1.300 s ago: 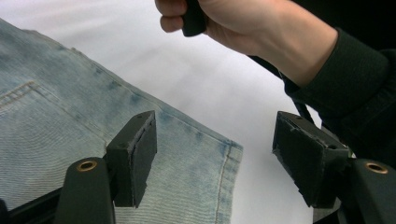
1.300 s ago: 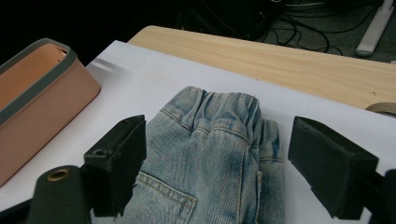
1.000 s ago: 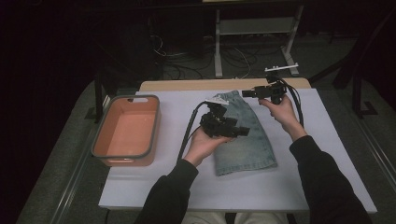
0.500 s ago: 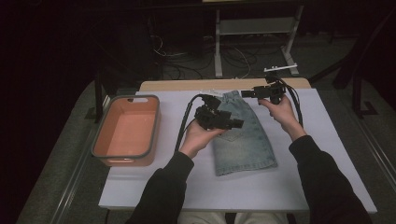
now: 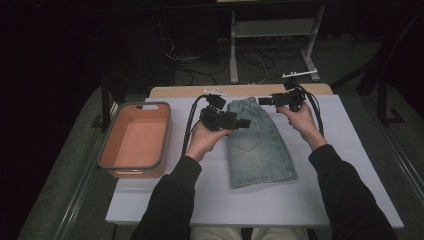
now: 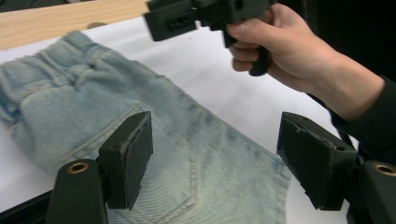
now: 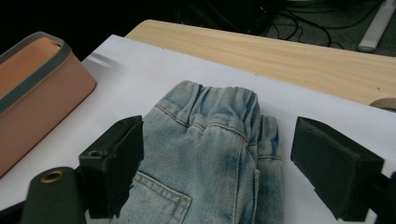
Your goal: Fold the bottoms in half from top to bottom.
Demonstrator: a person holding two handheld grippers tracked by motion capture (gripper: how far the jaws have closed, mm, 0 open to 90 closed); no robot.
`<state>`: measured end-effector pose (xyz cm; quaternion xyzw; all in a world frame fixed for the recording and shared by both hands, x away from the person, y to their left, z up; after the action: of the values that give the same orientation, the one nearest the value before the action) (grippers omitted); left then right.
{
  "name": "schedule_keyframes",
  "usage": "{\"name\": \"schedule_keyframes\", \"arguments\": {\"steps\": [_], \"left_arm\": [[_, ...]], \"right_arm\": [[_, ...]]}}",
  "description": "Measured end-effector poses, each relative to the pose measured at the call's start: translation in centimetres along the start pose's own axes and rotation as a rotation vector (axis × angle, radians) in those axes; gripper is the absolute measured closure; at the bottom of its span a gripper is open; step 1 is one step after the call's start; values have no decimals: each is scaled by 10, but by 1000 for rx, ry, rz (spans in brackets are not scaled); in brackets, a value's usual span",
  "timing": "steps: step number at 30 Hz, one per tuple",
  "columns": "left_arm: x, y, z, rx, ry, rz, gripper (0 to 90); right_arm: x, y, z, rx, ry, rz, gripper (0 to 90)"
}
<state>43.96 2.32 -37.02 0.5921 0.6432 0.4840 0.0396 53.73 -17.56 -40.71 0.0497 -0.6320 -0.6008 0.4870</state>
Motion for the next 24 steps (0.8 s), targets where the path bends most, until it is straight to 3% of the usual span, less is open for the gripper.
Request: {"name": "schedule_keyframes", "arguments": {"steps": [17, 24], "left_arm": [[-4, 8, 48, 85, 73, -61, 255], [-8, 9, 61, 118, 77, -84, 254]], "right_arm": [[-11, -12, -12, -46, -3, 33, 152], [-15, -16, -14, -68, -1, 32, 141]]}}
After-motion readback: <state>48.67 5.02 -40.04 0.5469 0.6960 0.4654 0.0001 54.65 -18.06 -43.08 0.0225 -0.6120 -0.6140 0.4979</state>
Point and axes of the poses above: each handheld gripper's, and its own axes: x roughly backward along the jaws, y roughly out of its top, z roughly to its left, the point moved 6 cm from there along -x, roughly forward along the jaws, and after that the axes turned 12 degrees about x, right-handed, at the moved point
